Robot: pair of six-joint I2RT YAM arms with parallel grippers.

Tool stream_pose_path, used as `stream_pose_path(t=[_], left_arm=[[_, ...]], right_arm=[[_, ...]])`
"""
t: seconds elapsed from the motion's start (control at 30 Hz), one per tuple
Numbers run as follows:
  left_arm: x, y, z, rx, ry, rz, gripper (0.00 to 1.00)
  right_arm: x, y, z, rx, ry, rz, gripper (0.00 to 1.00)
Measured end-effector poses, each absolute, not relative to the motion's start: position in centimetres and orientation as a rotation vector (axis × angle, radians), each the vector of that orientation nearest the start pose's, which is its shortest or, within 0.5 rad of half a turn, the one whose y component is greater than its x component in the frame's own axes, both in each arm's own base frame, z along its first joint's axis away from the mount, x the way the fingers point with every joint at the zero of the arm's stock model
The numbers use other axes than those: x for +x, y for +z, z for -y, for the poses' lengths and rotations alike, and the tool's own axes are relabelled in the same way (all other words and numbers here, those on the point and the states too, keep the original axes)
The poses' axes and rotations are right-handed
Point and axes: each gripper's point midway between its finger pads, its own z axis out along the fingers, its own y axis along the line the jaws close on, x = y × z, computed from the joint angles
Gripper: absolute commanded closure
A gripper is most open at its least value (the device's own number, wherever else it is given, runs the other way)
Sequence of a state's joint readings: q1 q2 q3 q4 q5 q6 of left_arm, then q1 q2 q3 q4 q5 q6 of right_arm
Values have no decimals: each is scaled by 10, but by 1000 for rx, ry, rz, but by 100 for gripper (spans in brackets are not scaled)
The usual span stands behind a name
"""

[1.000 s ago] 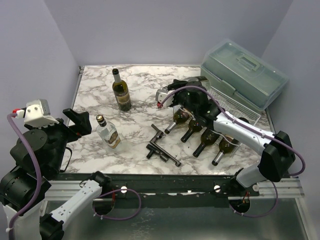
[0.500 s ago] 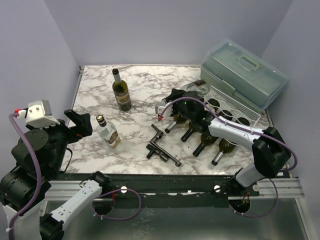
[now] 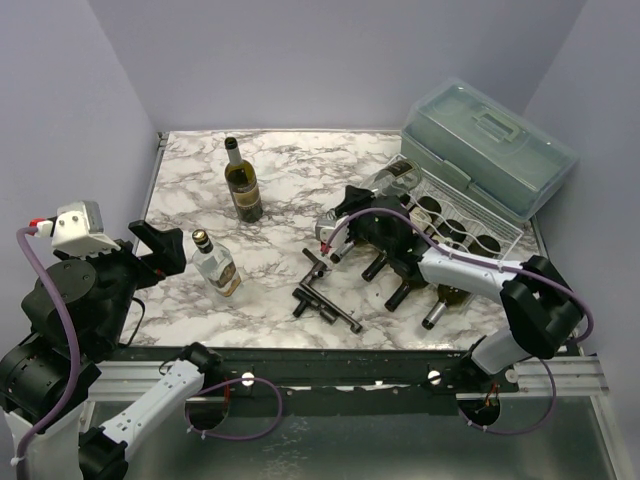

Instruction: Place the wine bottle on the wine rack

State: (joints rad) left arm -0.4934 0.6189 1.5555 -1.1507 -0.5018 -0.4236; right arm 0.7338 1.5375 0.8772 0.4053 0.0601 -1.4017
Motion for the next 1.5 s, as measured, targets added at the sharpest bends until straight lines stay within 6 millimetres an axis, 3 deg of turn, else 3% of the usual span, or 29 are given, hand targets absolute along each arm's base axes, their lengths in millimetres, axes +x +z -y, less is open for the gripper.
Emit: stream_pose_path(t=[0.33, 0.5, 0.7, 1.0, 1.07, 1.5], left_arm=[[142, 411, 2, -291, -241, -1744, 1], [144, 405, 3, -287, -236, -1763, 1], [144, 405, 3, -288, -237, -1764, 1], [143, 405, 3, -289, -238, -1763, 1], [143, 405, 3, -289, -238, -1763, 1], [144, 403, 4, -291, -238, -1767, 1]], right_arm=[[377, 196, -278, -1601, -467, -945, 46], [372, 180, -276, -1635, -428, -990, 45], [371, 177, -276, -1635, -415, -997, 41], [364, 151, -269, -1650, -379, -1054, 21], [364, 149, -268, -1641, -368, -1072, 1], [358, 144, -270, -1626, -290, -1117, 1]])
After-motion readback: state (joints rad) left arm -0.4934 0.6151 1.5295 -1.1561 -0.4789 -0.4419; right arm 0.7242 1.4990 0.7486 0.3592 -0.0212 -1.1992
